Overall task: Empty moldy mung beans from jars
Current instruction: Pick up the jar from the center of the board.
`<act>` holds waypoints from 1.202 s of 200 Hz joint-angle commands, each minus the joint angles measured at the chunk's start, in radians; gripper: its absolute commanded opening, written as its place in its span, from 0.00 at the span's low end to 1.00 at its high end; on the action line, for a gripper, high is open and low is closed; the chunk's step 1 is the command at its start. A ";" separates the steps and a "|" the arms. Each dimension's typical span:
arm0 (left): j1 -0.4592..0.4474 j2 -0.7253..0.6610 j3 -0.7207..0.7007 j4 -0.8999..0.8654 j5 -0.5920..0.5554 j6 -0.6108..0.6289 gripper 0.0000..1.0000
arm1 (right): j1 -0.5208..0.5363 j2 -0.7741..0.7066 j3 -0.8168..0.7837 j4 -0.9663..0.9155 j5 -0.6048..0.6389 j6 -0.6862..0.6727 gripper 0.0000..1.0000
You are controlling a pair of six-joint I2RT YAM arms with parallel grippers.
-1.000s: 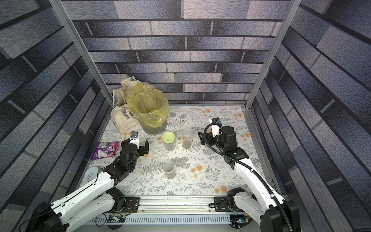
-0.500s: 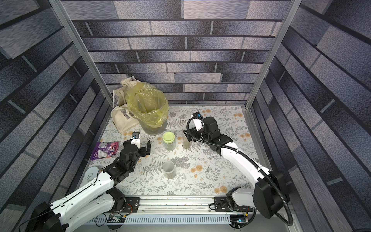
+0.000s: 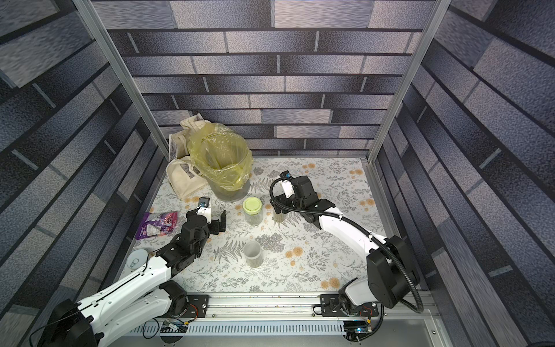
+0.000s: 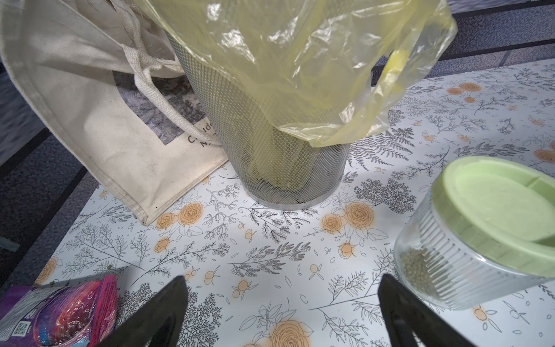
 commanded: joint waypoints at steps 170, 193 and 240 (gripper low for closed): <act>-0.004 0.045 -0.005 0.029 0.024 -0.036 1.00 | 0.023 0.096 -0.078 0.214 0.079 0.027 0.73; -0.004 0.039 -0.011 0.034 0.016 -0.032 1.00 | 0.024 0.099 -0.096 0.251 0.087 0.034 0.63; -0.001 0.039 -0.015 0.047 0.030 -0.024 1.00 | 0.024 0.031 -0.175 0.357 0.166 0.071 0.51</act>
